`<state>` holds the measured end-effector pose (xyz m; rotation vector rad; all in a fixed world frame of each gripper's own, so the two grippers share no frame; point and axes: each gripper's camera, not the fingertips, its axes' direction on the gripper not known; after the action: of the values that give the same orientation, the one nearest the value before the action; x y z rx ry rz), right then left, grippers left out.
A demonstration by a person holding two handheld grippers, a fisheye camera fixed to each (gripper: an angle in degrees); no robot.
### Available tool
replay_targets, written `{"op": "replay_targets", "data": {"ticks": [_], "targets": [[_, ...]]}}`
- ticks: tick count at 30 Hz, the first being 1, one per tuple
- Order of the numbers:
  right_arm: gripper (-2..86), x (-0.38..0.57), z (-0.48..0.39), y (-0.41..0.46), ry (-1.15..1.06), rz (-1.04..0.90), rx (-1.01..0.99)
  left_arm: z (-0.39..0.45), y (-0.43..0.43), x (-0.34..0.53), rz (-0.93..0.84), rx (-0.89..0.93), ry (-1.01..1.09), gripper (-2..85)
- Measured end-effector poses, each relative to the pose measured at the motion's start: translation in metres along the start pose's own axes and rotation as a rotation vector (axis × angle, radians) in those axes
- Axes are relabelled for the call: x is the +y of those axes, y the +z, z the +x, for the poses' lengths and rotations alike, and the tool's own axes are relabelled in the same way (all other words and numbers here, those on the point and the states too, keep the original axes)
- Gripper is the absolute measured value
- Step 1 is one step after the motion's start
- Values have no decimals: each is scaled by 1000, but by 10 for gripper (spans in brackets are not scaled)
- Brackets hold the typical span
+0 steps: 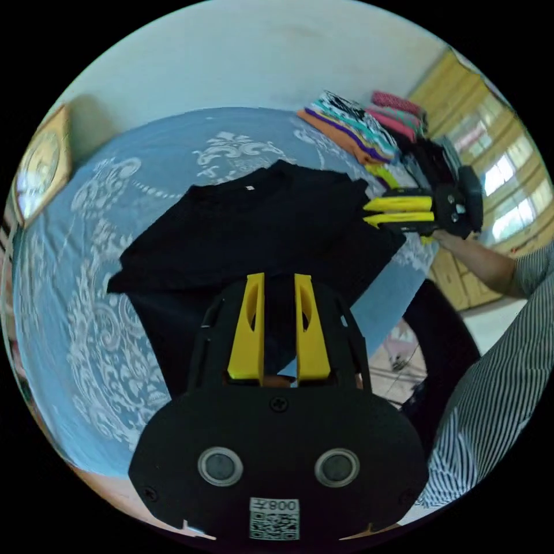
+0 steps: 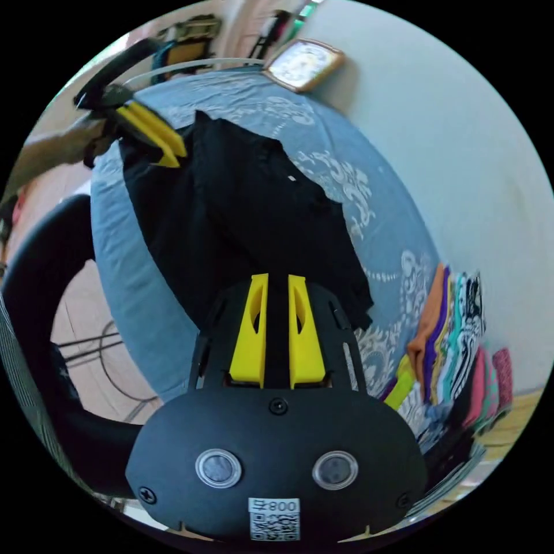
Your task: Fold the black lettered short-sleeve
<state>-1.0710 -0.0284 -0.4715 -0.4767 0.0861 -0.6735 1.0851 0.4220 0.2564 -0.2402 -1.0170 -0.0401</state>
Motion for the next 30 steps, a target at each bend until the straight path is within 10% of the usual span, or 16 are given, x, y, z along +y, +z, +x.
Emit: {"op": "replay_targets", "data": {"ticks": [9,30], "targets": [[68,-75,-34,-11,-105,-60,-17,102,28,-111,-149,-290,275,84],[0,-159,34,-71,40,38,18,113,-51,-236,-12,-351,227,4]]}}
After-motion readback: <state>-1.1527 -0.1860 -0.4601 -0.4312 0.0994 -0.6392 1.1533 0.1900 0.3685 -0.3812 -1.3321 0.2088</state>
